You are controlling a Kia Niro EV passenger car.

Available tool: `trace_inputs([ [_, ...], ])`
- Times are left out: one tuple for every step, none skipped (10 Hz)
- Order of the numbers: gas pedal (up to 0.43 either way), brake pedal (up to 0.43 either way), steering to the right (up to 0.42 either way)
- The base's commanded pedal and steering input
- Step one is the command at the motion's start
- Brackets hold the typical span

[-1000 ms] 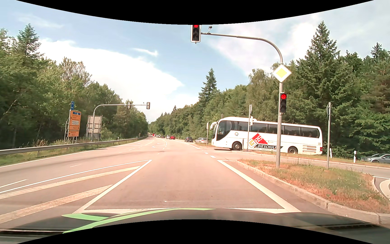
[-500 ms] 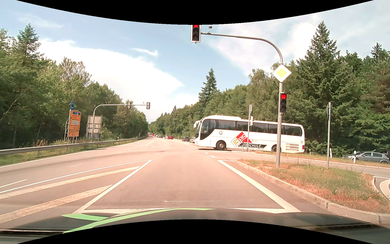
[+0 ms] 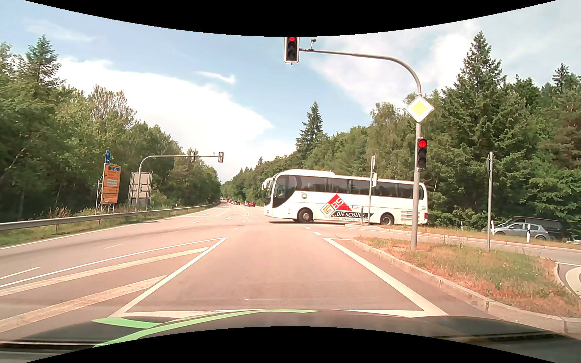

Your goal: Follow the waypoints while adhering to traffic rules and regulations

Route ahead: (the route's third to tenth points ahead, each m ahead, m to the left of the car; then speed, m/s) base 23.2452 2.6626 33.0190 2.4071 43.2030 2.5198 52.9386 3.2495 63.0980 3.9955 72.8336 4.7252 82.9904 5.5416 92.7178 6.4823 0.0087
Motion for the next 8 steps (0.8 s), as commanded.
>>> trace_inputs([
  [0.0, 0.268, -0.02],
  [0.0, 0.268, -0.02],
  [0.0, 0.268, -0.02],
  [0.0, 0.268, -0.02],
  [0.0, 0.268, -0.02],
  [0.0, 0.268, -0.02],
  [0.0, 0.268, -0.02],
  [0.0, 0.268, -0.02],
])
